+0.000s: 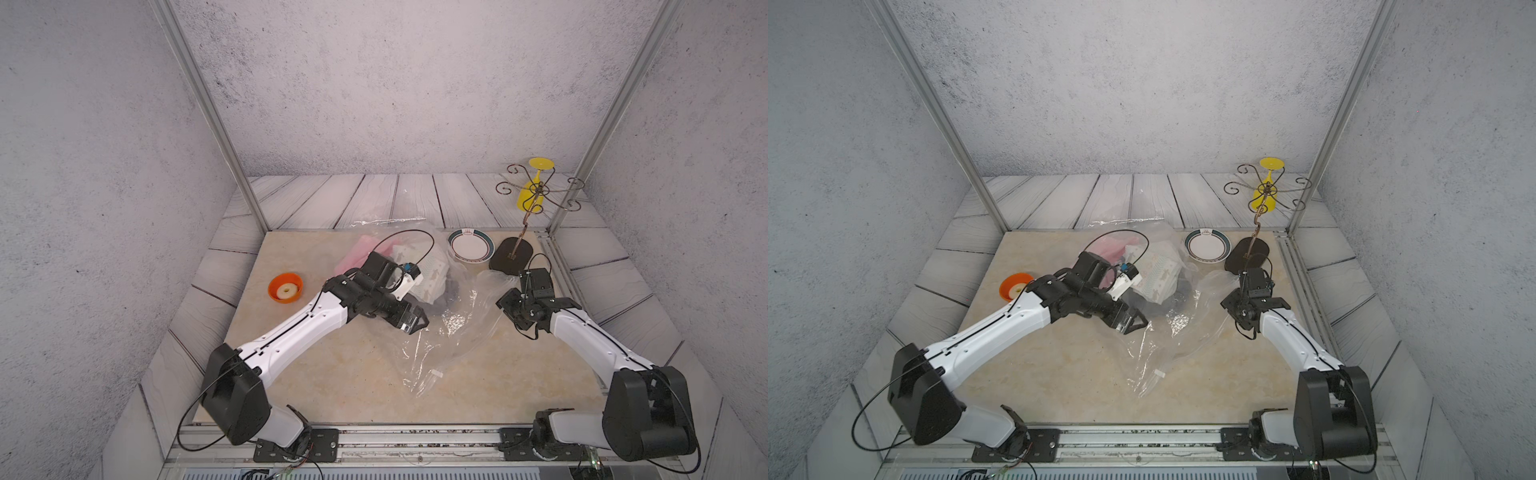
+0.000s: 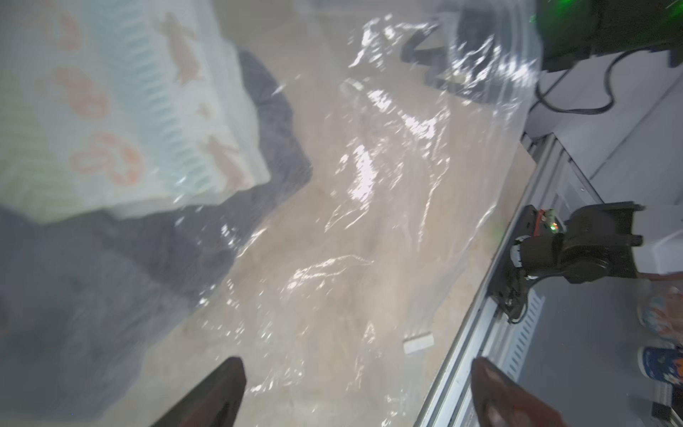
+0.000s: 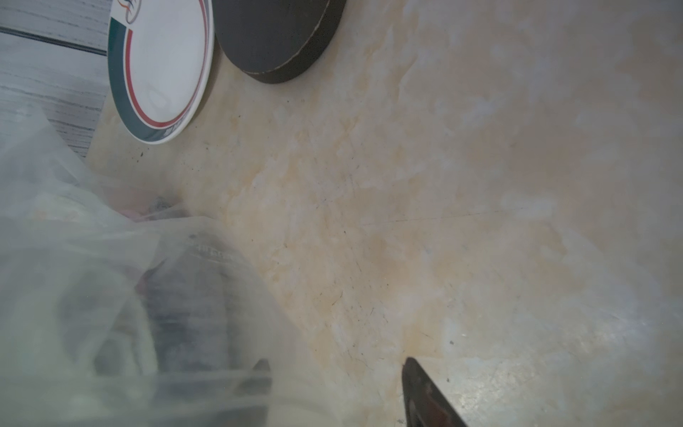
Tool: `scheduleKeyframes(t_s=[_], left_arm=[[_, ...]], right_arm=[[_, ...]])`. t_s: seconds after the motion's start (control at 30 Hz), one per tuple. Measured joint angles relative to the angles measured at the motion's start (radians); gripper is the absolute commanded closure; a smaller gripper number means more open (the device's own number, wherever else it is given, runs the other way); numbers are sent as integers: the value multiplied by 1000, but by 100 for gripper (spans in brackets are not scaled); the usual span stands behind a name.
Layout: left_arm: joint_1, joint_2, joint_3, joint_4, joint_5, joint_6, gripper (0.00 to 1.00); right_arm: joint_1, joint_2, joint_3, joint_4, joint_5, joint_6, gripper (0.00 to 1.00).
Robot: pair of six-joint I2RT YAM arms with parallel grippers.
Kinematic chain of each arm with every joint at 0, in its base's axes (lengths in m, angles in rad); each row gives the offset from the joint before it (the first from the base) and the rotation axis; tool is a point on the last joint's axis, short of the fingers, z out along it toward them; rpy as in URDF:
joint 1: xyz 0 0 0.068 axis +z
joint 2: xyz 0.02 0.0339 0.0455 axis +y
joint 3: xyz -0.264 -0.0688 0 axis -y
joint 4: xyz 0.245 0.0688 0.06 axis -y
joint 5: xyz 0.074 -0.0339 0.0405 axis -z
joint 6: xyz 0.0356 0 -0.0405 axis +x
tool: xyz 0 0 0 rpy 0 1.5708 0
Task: Place the folded towel into the vacuum bag
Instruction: Adjust the vacuum bag at the center of the board.
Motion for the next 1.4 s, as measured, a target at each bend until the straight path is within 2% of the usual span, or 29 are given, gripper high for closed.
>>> scheduleKeyframes(t_s=[0.13,0.27,0.37,0.5,0.63,0.7,0.8,0.97,1.23,1.3,1.4], left_arm=[[93,-33,-109,-17,-58,-73,3],[168,36,-163,-20,-85,-113,3],[167,144,-141,-31,-87,-120,4],[164,269,-88,-34,-102,-136,6],[164,343,-38,-34,-114,-168,15],[164,396,19,-34,-127,-186,18],[162,484,124,-42,-159,-214,19],[162,643,345,-81,-206,-279,20],[162,941,816,-123,-224,-348,20],[162,953,842,-114,-214,-356,20],[162,892,754,-83,-205,-359,20]], right_arm=[[0,-26,4,6,12,-10,40],[0,-50,35,7,20,-40,38],[0,-60,60,8,6,-69,38],[0,-60,58,35,-80,-98,39],[0,-43,41,79,-177,-115,40],[0,-7,41,116,-224,-126,40],[0,82,60,157,-290,-144,40],[8,248,167,219,-393,-157,39],[31,275,261,247,-403,-187,37],[31,272,254,219,-386,-198,36],[28,230,201,167,-341,-212,36]])
